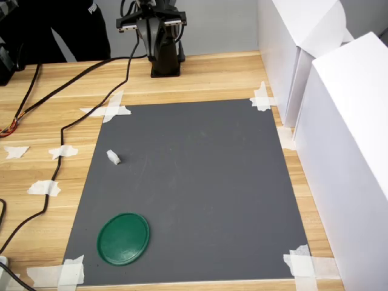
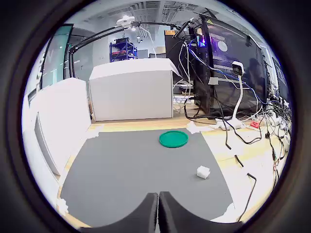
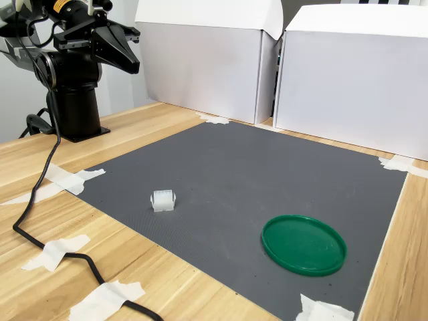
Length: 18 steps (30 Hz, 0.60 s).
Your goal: Grasp a white terminal and put it on the green lid.
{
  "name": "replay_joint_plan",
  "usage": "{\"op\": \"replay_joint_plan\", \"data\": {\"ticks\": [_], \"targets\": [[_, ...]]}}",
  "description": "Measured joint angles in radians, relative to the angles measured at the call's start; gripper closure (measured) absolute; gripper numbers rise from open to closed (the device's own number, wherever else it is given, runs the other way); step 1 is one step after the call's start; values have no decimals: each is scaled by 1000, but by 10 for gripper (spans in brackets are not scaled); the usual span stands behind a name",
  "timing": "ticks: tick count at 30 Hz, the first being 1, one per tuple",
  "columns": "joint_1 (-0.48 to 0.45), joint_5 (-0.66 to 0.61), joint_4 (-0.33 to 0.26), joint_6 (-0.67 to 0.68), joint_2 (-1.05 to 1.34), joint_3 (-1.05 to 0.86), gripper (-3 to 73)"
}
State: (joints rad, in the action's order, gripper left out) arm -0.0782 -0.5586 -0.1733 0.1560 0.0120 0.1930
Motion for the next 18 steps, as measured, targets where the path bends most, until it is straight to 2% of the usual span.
{"op": "replay_joint_plan", "data": {"ticks": [9, 18], "targets": [[0, 0, 1, 18, -41, 0, 711], [0, 26, 1, 201, -240, 106, 711]]}}
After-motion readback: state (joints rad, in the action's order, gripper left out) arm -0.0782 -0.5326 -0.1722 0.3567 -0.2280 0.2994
